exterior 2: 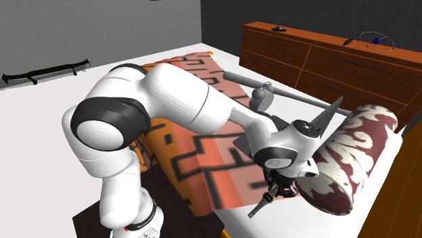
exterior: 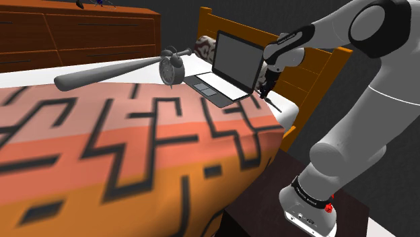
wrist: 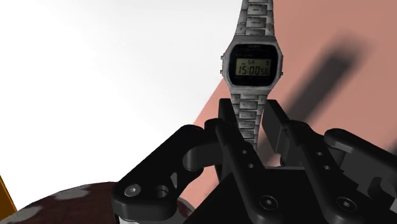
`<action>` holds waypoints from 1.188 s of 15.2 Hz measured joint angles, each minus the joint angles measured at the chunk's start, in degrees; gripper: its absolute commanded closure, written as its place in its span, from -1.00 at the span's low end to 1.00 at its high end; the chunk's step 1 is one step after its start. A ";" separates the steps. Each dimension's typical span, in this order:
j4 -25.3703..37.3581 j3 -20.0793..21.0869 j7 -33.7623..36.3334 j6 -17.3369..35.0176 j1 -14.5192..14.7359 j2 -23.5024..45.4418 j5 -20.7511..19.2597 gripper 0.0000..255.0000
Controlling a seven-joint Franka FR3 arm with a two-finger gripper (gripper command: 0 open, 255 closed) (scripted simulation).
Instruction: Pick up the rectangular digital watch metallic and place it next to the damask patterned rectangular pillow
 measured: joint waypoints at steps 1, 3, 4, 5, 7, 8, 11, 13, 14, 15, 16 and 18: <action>-0.47 -0.02 -0.24 0.92 -0.06 0.53 0.20 1.00; -0.71 -0.03 -0.48 1.74 -0.12 1.20 0.45 1.00; -0.76 -0.02 -0.49 1.87 -0.12 1.29 0.48 1.00; -0.81 -0.01 -0.49 1.98 -0.12 1.34 0.50 1.00; -0.82 -0.01 -0.50 2.04 -0.12 1.38 0.52 1.00; -0.82 -0.01 -0.50 2.06 -0.12 1.39 0.53 1.00; -0.85 0.00 -0.50 2.06 -0.10 1.39 0.52 -1.00; -0.86 0.00 -0.49 2.05 -0.10 1.39 0.53 -1.00; -0.86 0.00 -0.49 2.05 -0.10 1.39 0.53 -1.00; -0.85 0.00 -0.50 2.05 -0.10 1.40 0.53 -1.00; -0.34 -0.04 -0.44 1.14 -0.11 0.96 0.36 -1.00; 0.60 -0.13 -0.01 -1.70 -0.06 -1.07 -0.37 -1.00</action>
